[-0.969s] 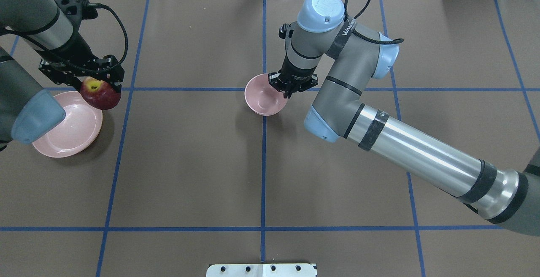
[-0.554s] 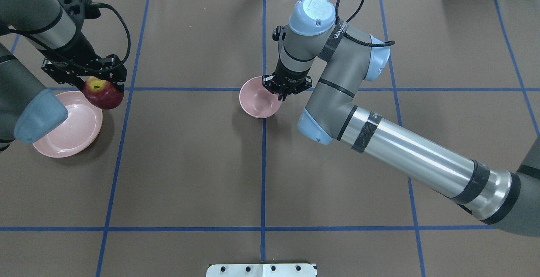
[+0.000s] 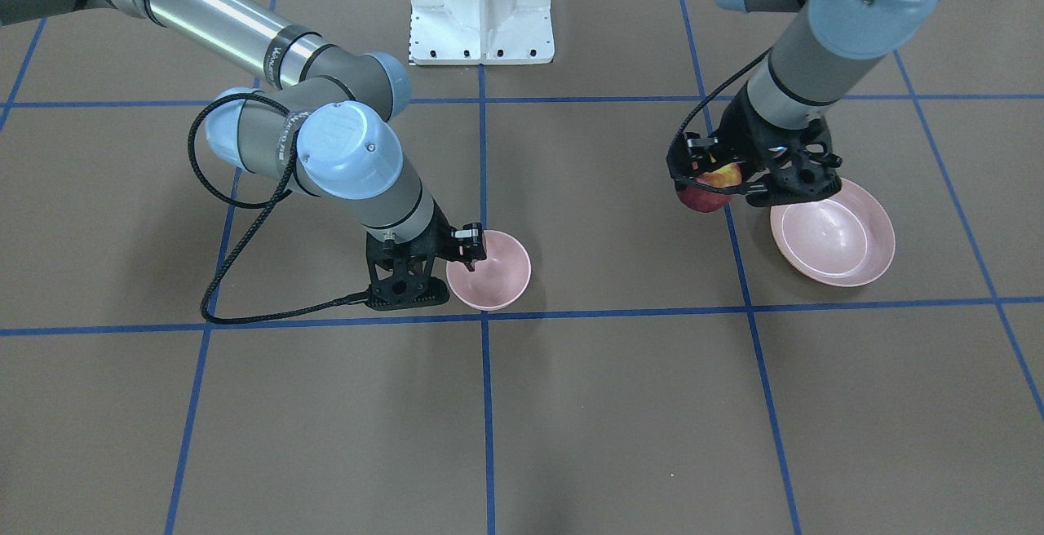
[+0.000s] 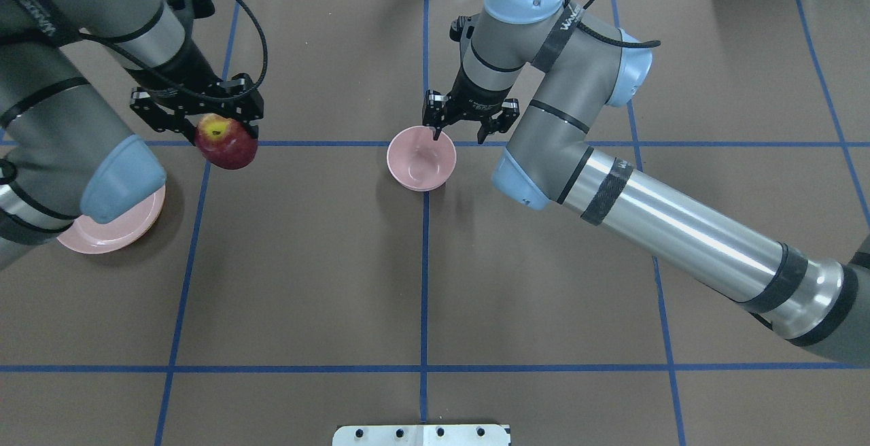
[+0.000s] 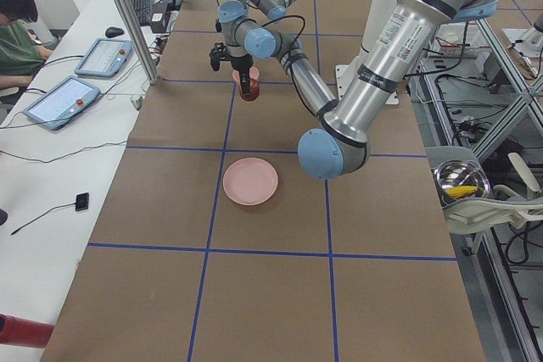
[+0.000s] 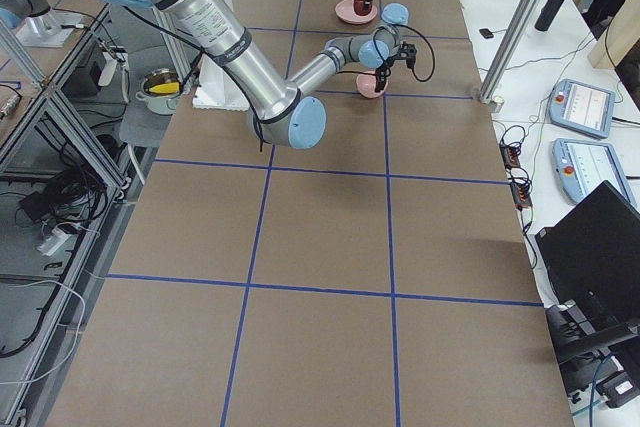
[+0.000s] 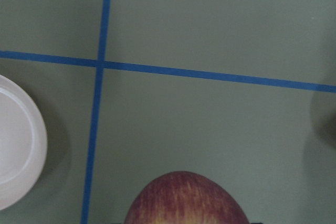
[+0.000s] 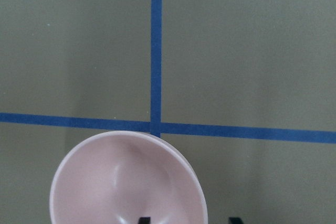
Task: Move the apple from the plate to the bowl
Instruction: 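Carry the apple toward the bowl with left gripper while right gripper rises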
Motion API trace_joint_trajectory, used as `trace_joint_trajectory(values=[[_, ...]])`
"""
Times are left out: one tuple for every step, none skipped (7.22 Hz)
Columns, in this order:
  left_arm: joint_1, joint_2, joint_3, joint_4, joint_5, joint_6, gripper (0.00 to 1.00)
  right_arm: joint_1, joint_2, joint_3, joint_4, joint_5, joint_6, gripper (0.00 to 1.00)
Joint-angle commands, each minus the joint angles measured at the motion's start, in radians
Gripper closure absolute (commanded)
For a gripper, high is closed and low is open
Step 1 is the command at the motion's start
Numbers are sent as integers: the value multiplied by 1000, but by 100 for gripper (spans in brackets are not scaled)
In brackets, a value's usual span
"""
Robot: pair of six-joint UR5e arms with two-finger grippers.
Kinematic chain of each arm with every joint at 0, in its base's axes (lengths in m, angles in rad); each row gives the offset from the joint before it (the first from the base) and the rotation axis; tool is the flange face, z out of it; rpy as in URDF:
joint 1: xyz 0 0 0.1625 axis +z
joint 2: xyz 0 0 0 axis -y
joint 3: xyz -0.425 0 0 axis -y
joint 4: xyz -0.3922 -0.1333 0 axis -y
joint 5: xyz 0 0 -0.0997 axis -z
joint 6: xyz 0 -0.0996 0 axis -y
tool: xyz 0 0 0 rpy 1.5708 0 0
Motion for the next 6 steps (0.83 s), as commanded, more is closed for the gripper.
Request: trace_joint_trajectory(values=[[76,-118,142,-175,5,-202,100,66,-15,13,-89,38,-34,0],[91,-178,236,-257,6,-266,100,88,-65,48,-105,41,-82,0],[115,-272,349,-268,9,-296,100,109,-111,70,-108,43,-130,0],[120,-333,428,-271,11,-301,100,118,-131,79,-122,43,-137,0],[135,-341,463,-314,34,-304,100,134,-150,92,-146,44,-176,0],[160,-359,532,-377,79,-316,100,138,-190,137,-184,43,-216,0]])
